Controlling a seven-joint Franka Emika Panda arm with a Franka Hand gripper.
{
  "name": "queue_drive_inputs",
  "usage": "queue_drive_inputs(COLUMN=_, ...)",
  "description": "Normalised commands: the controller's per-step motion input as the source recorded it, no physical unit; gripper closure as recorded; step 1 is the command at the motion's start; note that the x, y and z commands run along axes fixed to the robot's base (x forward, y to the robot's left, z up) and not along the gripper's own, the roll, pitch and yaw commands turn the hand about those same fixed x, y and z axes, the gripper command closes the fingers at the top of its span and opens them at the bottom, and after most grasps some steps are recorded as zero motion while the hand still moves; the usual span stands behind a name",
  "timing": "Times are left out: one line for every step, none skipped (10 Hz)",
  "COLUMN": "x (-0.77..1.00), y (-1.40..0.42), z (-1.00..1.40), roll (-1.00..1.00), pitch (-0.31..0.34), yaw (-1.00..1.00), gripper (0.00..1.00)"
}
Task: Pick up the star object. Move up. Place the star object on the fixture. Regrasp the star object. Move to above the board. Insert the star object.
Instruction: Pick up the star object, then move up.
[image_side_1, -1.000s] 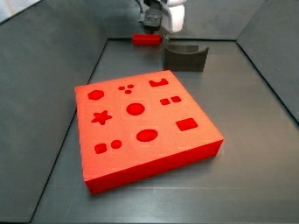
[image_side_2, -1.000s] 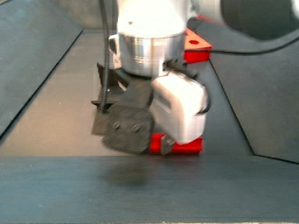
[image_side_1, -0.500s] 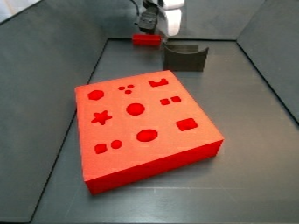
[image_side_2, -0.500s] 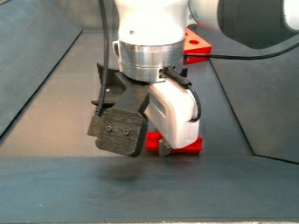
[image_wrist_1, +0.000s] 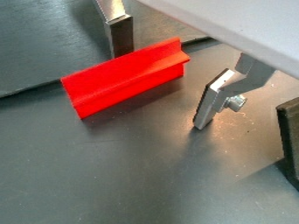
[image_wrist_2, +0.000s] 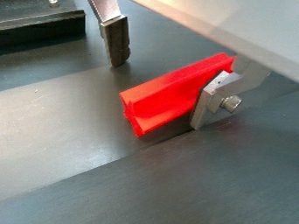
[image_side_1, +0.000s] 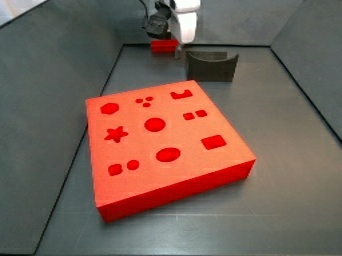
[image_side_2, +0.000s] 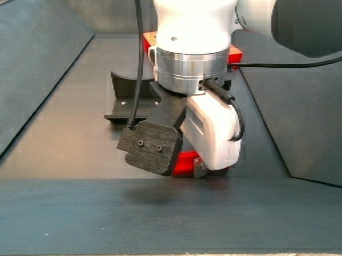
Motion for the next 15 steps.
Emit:
queue_drive_inputs(x=0.00, y=0.00, z=0.00, roll=0.00, pitch=0.000, yaw=0.00, gripper=0.00)
queue_drive_inputs(x=0.00, y=0.00, z=0.00, roll=0.00, pitch=0.000, yaw=0.00, gripper=1.00)
queue_drive_inputs(x=0.00, y=0.00, z=0.00, roll=0.00, pitch=0.000, yaw=0.00, gripper=1.00)
queue_drive_inputs(x=0.00, y=0.00, z=0.00, roll=0.00, pitch=0.000, yaw=0.00, gripper=1.00)
queue_drive_inputs(x=0.00, y=0.00, z=0.00, roll=0.00, pitch=0.000, yaw=0.00, gripper=1.00)
queue_drive_inputs(x=0.00, y=0.00, z=0.00, roll=0.00, pitch=0.000, yaw=0.00, gripper=1.00)
queue_drive_inputs(x=0.00, y=0.00, z=0.00, roll=0.00, pitch=0.000, yaw=0.00, gripper=1.00)
queue_drive_inputs(x=0.00, y=0.00, z=0.00, roll=0.00, pitch=0.000, yaw=0.00, gripper=1.00)
queue_drive_inputs(x=0.00, y=0.00, z=0.00, roll=0.00, pitch=0.000, yaw=0.00, gripper=1.00)
queue_drive_inputs(x=0.00, y=0.00, z=0.00, roll=0.00, pitch=0.000, yaw=0.00, gripper=1.00)
queue_drive_inputs(x=0.00, y=0.00, z=0.00, roll=0.00, pitch=0.000, yaw=0.00, gripper=1.00)
queue_drive_inputs(x=0.00, y=0.00, z=0.00, roll=0.00, pitch=0.000, yaw=0.00, gripper=1.00)
queue_drive_inputs(x=0.00, y=0.00, z=0.83, roll=0.00, pitch=0.000, yaw=0.00, gripper=1.00)
queue_drive_inputs(x=-0.01, y=0.05, z=0.86, roll=0.00, pitch=0.002, yaw=0.02, gripper=1.00)
queue_drive_inputs(x=-0.05, y=0.02, z=0.73, roll=0.01, pitch=0.042, yaw=0.01, gripper=1.00)
